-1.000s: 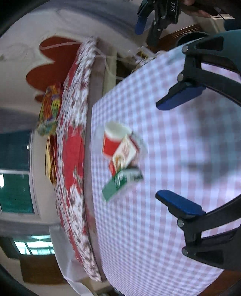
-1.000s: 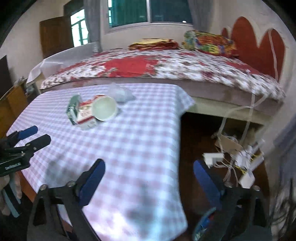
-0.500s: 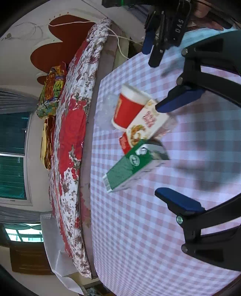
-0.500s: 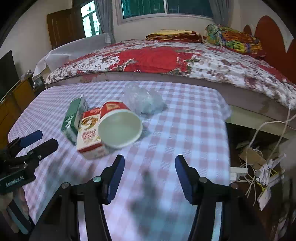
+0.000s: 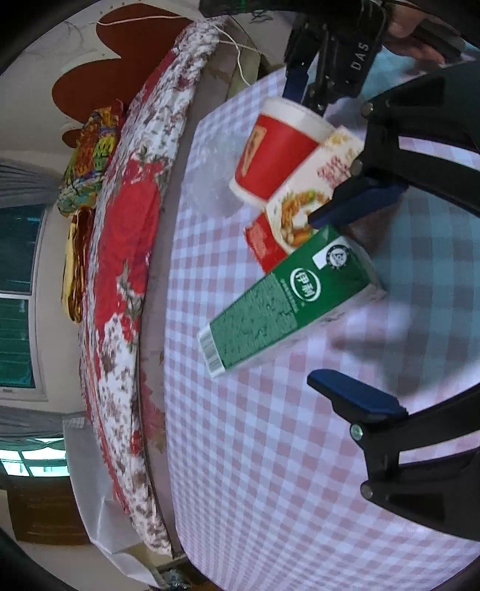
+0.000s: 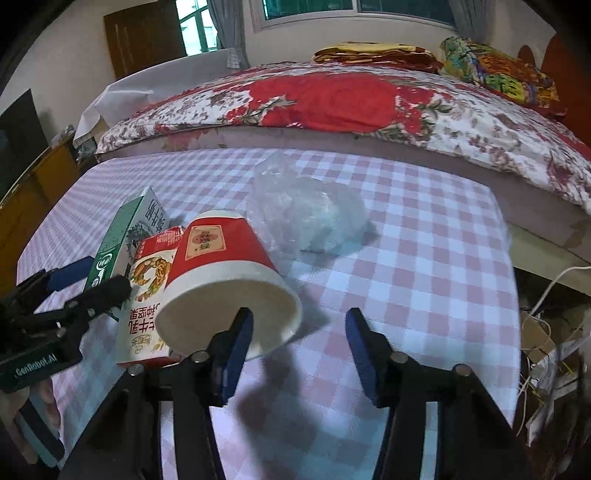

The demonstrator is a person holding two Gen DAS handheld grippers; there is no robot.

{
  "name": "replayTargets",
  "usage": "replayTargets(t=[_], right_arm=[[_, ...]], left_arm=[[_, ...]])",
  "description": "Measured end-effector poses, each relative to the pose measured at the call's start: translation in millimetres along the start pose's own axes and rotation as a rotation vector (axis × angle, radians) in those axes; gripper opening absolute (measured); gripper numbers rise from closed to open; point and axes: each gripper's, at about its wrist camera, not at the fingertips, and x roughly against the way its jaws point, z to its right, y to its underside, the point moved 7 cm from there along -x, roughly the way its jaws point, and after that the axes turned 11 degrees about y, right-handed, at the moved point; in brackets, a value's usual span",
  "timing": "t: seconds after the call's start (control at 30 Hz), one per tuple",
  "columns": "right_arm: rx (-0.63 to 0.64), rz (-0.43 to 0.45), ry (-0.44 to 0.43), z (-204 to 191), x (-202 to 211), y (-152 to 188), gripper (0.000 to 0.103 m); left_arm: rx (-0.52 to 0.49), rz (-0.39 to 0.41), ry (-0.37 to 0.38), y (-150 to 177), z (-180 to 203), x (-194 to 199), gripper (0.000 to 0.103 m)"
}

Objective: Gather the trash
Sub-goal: 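Grasp the green carton with the left gripper while the right gripper grasps the red paper cup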

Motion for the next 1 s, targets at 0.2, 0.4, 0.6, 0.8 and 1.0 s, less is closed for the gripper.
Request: replayTargets(t=[0.2, 0.4, 0.6, 0.8, 1.0], right_arm=[[0.025, 0.011, -0.036, -16.0, 6.0, 3.9, 0.045], [0.015, 0.000, -0.042, -22.1, -0.8, -1.3, 0.030], [0.019, -0.012, -0.068, -30.9, 3.4, 1.9, 0.007], [0.034, -0.008, -0.106, -43.3, 16.8, 6.2, 0.007], [0.050, -0.019, -0.044, -47.3, 0.0, -0.9, 0.031]], left_arm=[[0.024, 0.008, -0.043, 7.6, -31.6, 14.3, 0.079], [0.024, -0.027, -0.030, 12.5, -34.3, 2.0, 0.065], [0.026, -0.041, 0.027, 13.9, -33.3, -3.1, 0.041], [0.009, -0.020, 0.017, 19.5, -41.6, 10.3, 0.040], [-0.005, -0.041, 0.003, 22.2, -47.6, 8.5, 0.041]])
